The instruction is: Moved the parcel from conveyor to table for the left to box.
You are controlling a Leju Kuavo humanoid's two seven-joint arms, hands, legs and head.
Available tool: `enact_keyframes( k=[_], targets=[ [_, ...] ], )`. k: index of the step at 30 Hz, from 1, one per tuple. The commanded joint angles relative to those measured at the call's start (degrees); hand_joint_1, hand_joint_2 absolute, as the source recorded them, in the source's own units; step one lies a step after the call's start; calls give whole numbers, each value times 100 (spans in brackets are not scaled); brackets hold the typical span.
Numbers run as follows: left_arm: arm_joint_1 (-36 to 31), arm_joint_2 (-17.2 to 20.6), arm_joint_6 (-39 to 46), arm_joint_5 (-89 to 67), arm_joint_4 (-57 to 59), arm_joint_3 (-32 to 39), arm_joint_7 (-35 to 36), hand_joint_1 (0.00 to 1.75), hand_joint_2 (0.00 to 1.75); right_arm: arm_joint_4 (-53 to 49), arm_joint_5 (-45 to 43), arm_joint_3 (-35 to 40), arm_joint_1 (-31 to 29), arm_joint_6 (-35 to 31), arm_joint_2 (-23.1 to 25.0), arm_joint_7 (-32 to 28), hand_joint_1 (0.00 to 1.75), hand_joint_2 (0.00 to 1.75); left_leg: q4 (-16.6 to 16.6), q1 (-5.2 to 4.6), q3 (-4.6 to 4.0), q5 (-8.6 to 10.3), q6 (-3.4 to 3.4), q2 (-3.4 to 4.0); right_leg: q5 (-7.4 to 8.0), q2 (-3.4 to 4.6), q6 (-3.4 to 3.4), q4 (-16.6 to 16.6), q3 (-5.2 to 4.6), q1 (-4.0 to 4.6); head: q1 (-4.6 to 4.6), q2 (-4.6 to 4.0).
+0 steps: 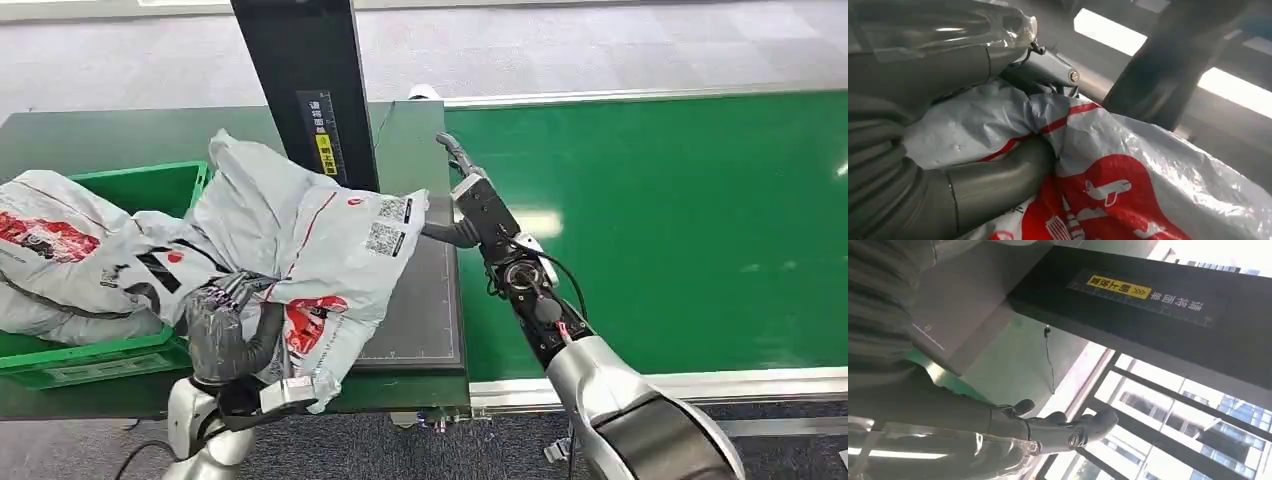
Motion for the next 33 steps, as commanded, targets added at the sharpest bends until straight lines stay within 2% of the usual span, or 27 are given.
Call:
enact_keyframes(
  k=[1,3,4,5,6,8,9,10,11,12,13,14,15,16,17,18,20,22,26,27,28,30,31,33],
  targets=[
    [-627,-198,20,-1679,-628,2689,-308,175,175,351,-45,132,-322,12,96,-49,0,175,9,6,-8,-2,12,12,4,5,-19,4,-12,10,0,0],
    [-1009,120,20,-2033,-296,2961,-142,175,175,321,-57,140,-332,19,83,-50,0,175,4,3,-6,1,8,9,3,0,-17,4,-13,7,0,0],
    [-1359,490,20,-2619,171,2917,618,175,175,306,-83,131,-327,-10,62,-27,0,175,4,7,-6,3,11,4,3,-4,-25,4,-13,12,-2,0],
    [-1518,659,20,-2535,381,2867,641,175,175,307,-83,133,-326,-6,50,-28,0,175,3,4,-8,6,5,-6,2,-7,-17,6,-11,8,0,0],
    [-1853,1023,20,-3048,899,2778,1430,175,175,305,-102,129,-317,-27,29,-15,0,175,2,5,-6,7,9,-5,3,-7,-23,5,-10,10,-2,0],
    [-2073,1282,20,-3029,1248,2651,1644,175,175,306,-103,137,-312,-18,13,-14,0,175,2,7,-7,11,4,-14,2,-16,-21,7,-8,12,0,0],
    [-2341,1500,20,-3211,1863,2578,2137,175,175,301,-106,147,-299,-21,-1,-7,0,175,-2,6,-2,12,9,-10,3,-13,-28,5,-6,13,-2,0],
    [-2662,1844,20,-3672,2707,2357,2893,175,175,298,-102,164,-288,-13,-10,-6,0,175,-3,4,-2,13,3,-7,2,-14,-19,5,-7,8,0,0],
    [-2791,1912,20,-3666,2853,2276,2946,175,175,296,-100,170,-286,-14,-7,-6,0,175,-4,6,-1,16,5,-14,2,-22,-25,5,-4,12,-2,0],
    [-3332,2241,-10,-3672,4159,1806,3675,175,175,291,-91,199,-288,-26,-18,6,0,175,-2,5,-1,16,0,-15,-1,-21,-19,7,-5,9,-2,0],
    [-3578,2466,-263,-3672,4695,1333,4296,175,175,298,-91,217,-301,-20,-24,24,0,175,-2,5,-2,16,4,-23,-2,-29,-21,5,-2,10,2,0],
    [-3673,2491,-243,-3672,4851,1227,4374,175,175,298,-91,225,-310,-9,-26,23,0,175,-1,4,-5,22,2,-34,-2,-33,-17,9,-3,8,0,0],
    [-3898,2491,-801,-3672,5274,1286,4708,175,175,306,-91,243,-330,-3,-37,36,0,175,0,8,-6,24,8,-45,-2,-46,-26,7,1,14,-2,0],
    [-3990,2525,-1146,-3672,5445,1167,4999,175,175,312,-91,256,-345,9,-43,38,0,175,1,4,-1,19,6,-28,-3,-29,-19,8,-3,9,2,0],
    [-3995,2532,-1148,-3672,5454,1160,5010,175,175,312,-91,256,-352,9,-43,41,0,175,2,4,-2,17,4,-15,-1,-17,-15,8,-8,8,0,0],
    [-4085,2564,-1622,-3672,5666,1099,5271,175,175,317,-92,264,-359,19,-41,44,0,175,1,7,-1,18,10,-11,2,-16,-24,5,-6,13,-2,0],
    [-4155,2560,-2053,-3633,5809,1151,5336,175,175,318,-90,277,-361,33,-41,56,0,175,2,3,-3,14,4,2,0,-5,-13,7,-9,7,2,0],
    [-4250,2508,-2829,-3475,6033,1305,5296,175,175,307,-60,323,-347,72,-44,75,0,175,0,2,-1,12,3,7,1,0,-12,5,-9,6,4,0],
    [-4200,2503,-3185,-3483,6059,1345,5476,171,175,284,-40,357,-335,103,0,98,0,175,-6,0,7,12,6,5,1,-1,-19,2,-3,6,0,0],
    [-4177,2504,-3186,-3505,6040,1337,5543,65,175,275,-33,365,-337,110,8,110,0,175,-6,0,5,12,3,11,3,6,-16,3,-7,4,0,0],
    [-4147,2489,-3055,-3476,5999,1382,5557,0,175,266,-30,367,-334,114,12,117,0,175,-8,0,10,12,7,13,4,7,-20,1,-4,5,0,0],
    [-4105,2391,-2399,-3281,5924,1575,5281,0,175,218,-25,366,-310,107,0,127,0,175,-13,0,11,14,10,17,8,10,-24,-3,-3,6,-2,0],
    [-4090,2304,-1897,-3065,5851,1745,4927,0,175,199,-23,361,-296,99,-13,126,0,175,-9,-2,7,13,3,16,4,10,-14,3,-7,2,0,0],
    [-4092,2137,-1411,-2729,5763,1967,4472,0,175,183,-22,350,-276,91,-40,128,0,175,-13,2,9,18,11,2,7,-5,-23,-5,1,9,-2,0]
  ],
)
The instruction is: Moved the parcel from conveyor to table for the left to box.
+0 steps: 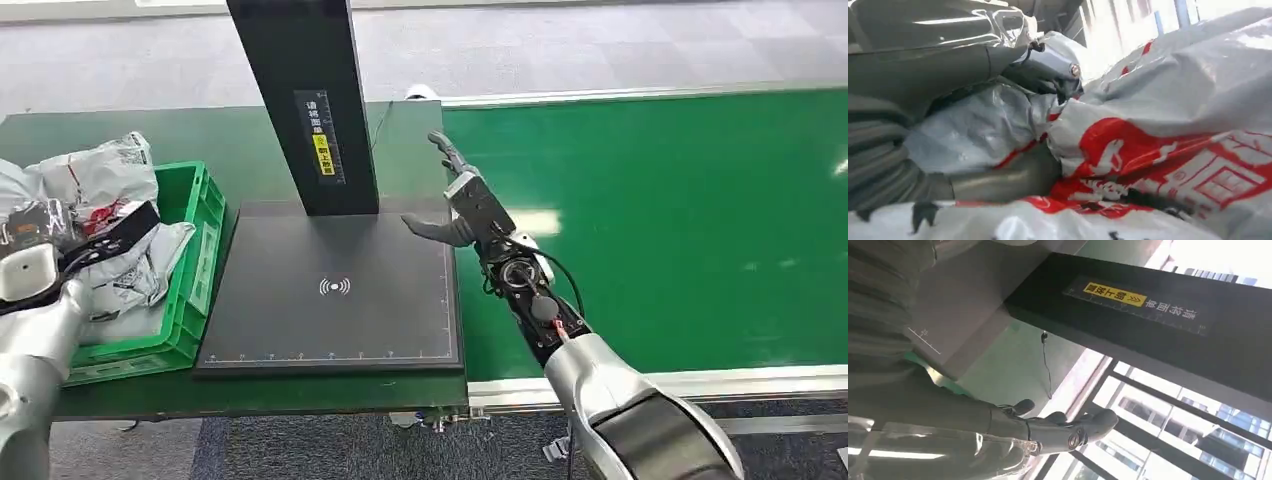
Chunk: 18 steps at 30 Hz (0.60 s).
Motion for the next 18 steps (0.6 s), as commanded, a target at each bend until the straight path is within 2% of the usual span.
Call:
enact_keyframes(
  k=[1,3,4,6,8,9,13,14,18],
  targets=[
    [24,-527,1924,1353,406,892,-1862,0,175,168,24,202,-206,2,-77,54,0,175,-4,-4,3,4,15,-15,0,-18,-13,-4,7,0,0,0],
    [122,-808,2259,1985,148,1110,-2635,0,175,169,25,197,-194,-2,-103,54,0,175,-3,-4,2,5,13,-27,-3,-27,-8,-4,10,-1,2,0],
    [315,-1008,2612,2806,-217,1297,-3631,0,175,173,9,183,-192,-19,-107,46,0,175,-3,-3,3,6,18,-33,-3,-33,-11,-8,14,1,0,0],
    [591,-1230,2820,3381,-565,1296,-4251,0,175,188,-2,181,-204,-34,-102,41,0,175,-7,-5,4,7,25,-47,-4,-46,-12,-16,22,1,2,0],
    [1308,-1597,2916,4822,-1511,1129,-5461,0,175,227,-31,195,-235,-55,-100,22,0,175,-3,-9,1,4,16,-28,-4,-24,-7,-8,12,-5,0,0],
    [1578,-1690,2917,5182,-1869,959,-5558,0,175,239,-45,197,-243,-63,-95,15,0,175,-13,-11,12,4,25,-33,-3,-31,-13,-20,26,-5,2,0],
    [1688,-1710,2916,5252,-1982,905,-5585,0,175,243,-48,199,-245,-63,-94,13,0,175,-13,-11,13,4,26,-34,-3,-32,-13,-21,27,-5,2,0],
    [2437,-1875,2917,6170,-2952,480,-5763,0,175,267,-88,217,-249,-79,-99,-11,0,175,-11,-15,10,2,17,-18,-2,-19,-9,-14,16,-12,0,0],
    [2349,-1761,2917,6240,-2892,372,-5675,0,175,266,-96,225,-248,-80,-100,-17,0,175,4,-7,-12,-7,9,-14,-2,-15,-9,-5,-11,-5,0,0]
  ],
)
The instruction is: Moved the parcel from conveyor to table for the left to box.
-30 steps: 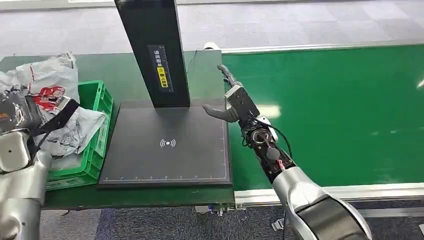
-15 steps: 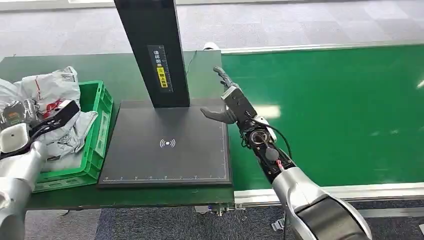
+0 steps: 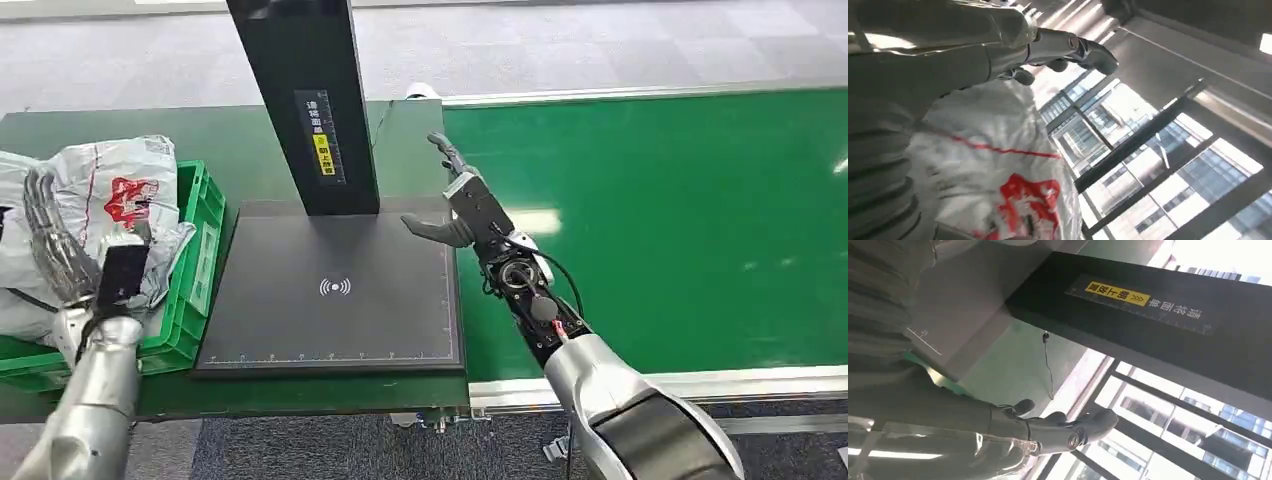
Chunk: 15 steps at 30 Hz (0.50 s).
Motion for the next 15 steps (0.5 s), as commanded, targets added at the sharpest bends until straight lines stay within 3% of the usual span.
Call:
enact_keyframes(
  k=[1,5,6,9,12,13,15],
  targets=[
    [675,-424,9,177,-1121,-308,-9,0,175,268,-33,179,-251,-6,-89,-23,0,175,1,3,-3,3,17,-23,-2,-26,-18,-3,6,8,2,0],
    [822,-454,9,547,-1423,-381,-155,0,175,265,-46,189,-246,-2,-88,-29,0,175,-1,2,-4,3,20,-19,0,-20,-18,-5,7,8,2,0],
    [1447,-570,9,1108,-2405,-592,-155,0,0,260,-45,211,-213,12,-74,-28,0,175,-2,1,-4,3,18,-16,-1,-18,-15,-4,5,6,2,0],
    [2336,-682,-124,1893,-3449,-1313,-155,0,0,234,-42,243,-128,22,-54,-41,0,175,-12,-4,9,-2,19,1,-2,-1,-10,-12,14,0,2,0],
    [2855,-846,-1009,2195,-3880,-1987,0,0,0,169,-591,0,72,957,-90,57,0,175,-13,-4,16,-8,19,-3,-9,-8,-11,-15,23,1,2,0],
    [2927,-716,-1565,2116,-3865,-2316,456,0,175,135,-768,-33,164,1292,-88,135,0,175,-10,-4,9,-6,16,-13,-10,-17,-9,-12,16,0,2,0],
    [3079,-672,-2341,2135,-3809,-2600,882,0,175,22,-784,114,358,1524,-46,130,0,175,-11,0,6,-6,19,-28,-12,-27,-12,-17,19,5,2,0]
  ],
)
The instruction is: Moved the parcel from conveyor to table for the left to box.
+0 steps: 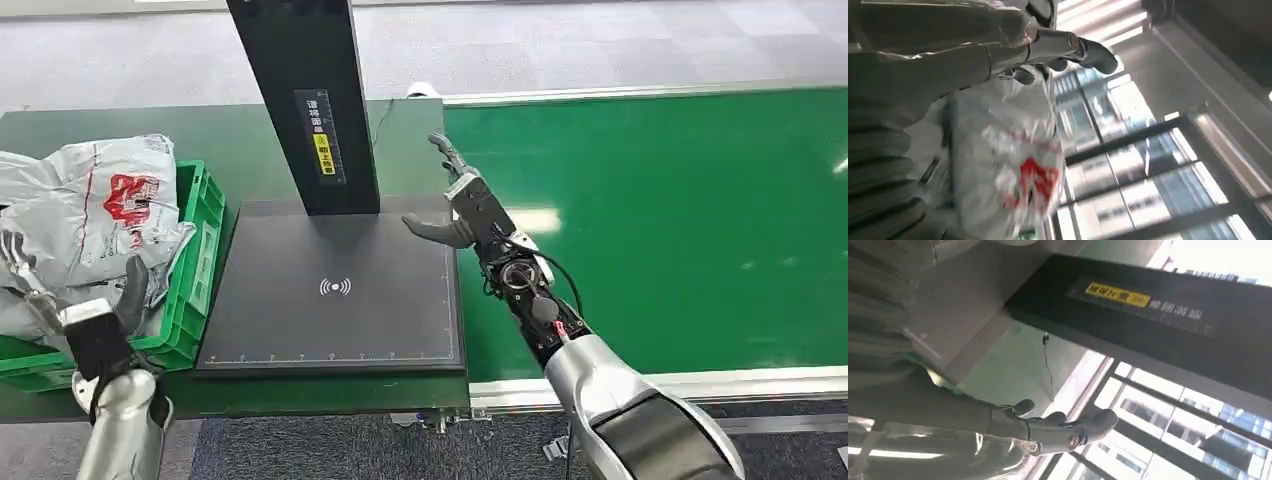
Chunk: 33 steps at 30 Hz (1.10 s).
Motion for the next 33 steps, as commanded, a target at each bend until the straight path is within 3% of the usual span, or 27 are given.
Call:
enact_keyframes(
  k=[1,2,3,6,8,11,13,25,26,27,28,33],
  targets=[
    [1287,-201,-1985,186,-1227,-1731,869,0,175,-22,-557,106,379,1186,4,171,0,175,-11,-3,21,-7,17,-13,-9,-15,-8,-13,27,1,-2,0],
    [1328,-250,-2290,216,-1186,-1679,920,0,175,-58,-766,70,472,1477,34,287,0,175,-15,-2,32,-11,23,-16,-10,-19,-15,-20,40,4,2,0],
    [1505,-423,-3148,916,-1228,-1461,991,0,175,-97,-1027,71,627,1618,95,436,0,175,-10,-2,16,-8,18,-10,-6,-13,-10,-13,24,2,0,0],
    [1813,-636,-3530,869,-1401,-1399,989,0,175,-282,-1028,411,913,1488,107,313,0,175,-16,1,22,-13,16,9,-5,3,-10,-18,28,4,-2,0],
    [1806,-642,-3622,649,-1418,-1502,1048,0,175,-364,-1245,472,913,1580,103,344,0,175,-16,2,26,-14,20,3,-9,-5,-15,-18,32,6,0,0],
    [1657,-558,-3750,346,-1302,-1594,1164,0,175,-219,-2061,163,786,2085,148,1093,0,175,-4,0,9,-12,22,-15,-11,-20,-14,-7,19,5,-2,0],
    [1576,-543,-3866,270,-1255,-1525,1210,0,175,-153,-2350,131,718,2130,121,1272,0,175,-3,-2,0,-8,17,-7,-6,-10,-8,-3,8,2,0,0],
    [1574,-564,-4133,200,-1028,-1468,1259,0,175,93,-2603,536,524,2541,147,1569,0,175,-5,-2,4,-8,15,-2,-5,-5,-8,-4,11,1,0,0],
    [1560,-569,-4159,172,-983,-1478,1238,0,175,133,-2576,645,490,2581,143,1564,0,0,-7,-2,12,-10,21,-3,-6,-7,-14,-7,20,3,0,0],
    [1566,-578,-4180,159,-967,-1482,1210,0,175,153,-2517,770,462,2619,140,1525,0,0,-6,-2,5,-8,17,-3,-5,-6,-10,-4,13,1,0,0],
    [1573,-578,-4187,136,-976,-1489,1191,0,175,158,-2428,905,436,2600,117,1410,0,175,-6,-4,2,-7,15,-1,-4,-4,-6,-3,9,-1,0,0],
    [1594,-545,-4176,88,-1006,-1477,1196,0,175,82,-2423,1096,448,2670,62,1331,0,175,-7,-1,5,-7,17,-4,-4,-8,-10,-5,14,2,0,0]
  ],
)
